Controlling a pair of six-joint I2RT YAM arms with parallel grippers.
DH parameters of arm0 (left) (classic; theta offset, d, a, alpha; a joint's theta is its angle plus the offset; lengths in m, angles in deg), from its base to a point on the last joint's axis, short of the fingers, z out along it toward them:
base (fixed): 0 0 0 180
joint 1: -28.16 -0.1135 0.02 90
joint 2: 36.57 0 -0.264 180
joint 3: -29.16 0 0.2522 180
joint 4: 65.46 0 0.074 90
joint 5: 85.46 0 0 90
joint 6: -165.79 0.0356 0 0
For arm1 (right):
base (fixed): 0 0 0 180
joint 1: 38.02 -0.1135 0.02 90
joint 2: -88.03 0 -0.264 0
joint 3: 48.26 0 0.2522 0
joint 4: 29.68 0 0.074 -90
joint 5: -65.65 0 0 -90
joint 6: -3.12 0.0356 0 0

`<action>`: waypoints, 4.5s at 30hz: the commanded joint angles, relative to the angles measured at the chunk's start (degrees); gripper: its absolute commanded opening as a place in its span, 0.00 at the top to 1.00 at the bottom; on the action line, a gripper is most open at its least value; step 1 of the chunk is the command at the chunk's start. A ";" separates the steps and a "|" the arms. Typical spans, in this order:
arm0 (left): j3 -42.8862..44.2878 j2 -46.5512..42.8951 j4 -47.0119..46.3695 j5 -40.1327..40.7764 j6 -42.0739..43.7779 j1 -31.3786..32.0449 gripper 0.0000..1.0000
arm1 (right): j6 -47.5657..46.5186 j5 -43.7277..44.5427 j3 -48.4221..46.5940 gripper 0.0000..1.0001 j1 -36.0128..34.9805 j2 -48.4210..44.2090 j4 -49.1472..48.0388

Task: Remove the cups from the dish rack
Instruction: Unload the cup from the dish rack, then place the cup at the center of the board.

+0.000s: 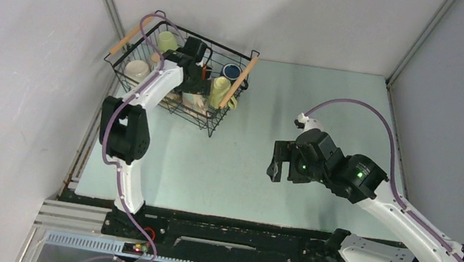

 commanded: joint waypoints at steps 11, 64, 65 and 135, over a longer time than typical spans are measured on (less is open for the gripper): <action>7.74 0.29 3.02 0.22 2.09 -0.30 0.76 | 0.00 0.45 0.05 0.00 -0.86 0.43 -1.72; 33.48 -6.55 21.15 -2.98 -0.20 1.75 1.00 | 5.10 -30.91 -4.83 0.00 17.20 11.98 -41.84; 33.52 -6.82 21.08 -3.11 -0.38 1.89 1.00 | 5.40 -31.72 -4.86 0.00 17.69 12.45 -42.92; 20.38 -20.17 -1.13 -34.35 -20.24 12.79 1.00 | 54.18 -44.32 15.99 0.32 26.74 25.07 -125.63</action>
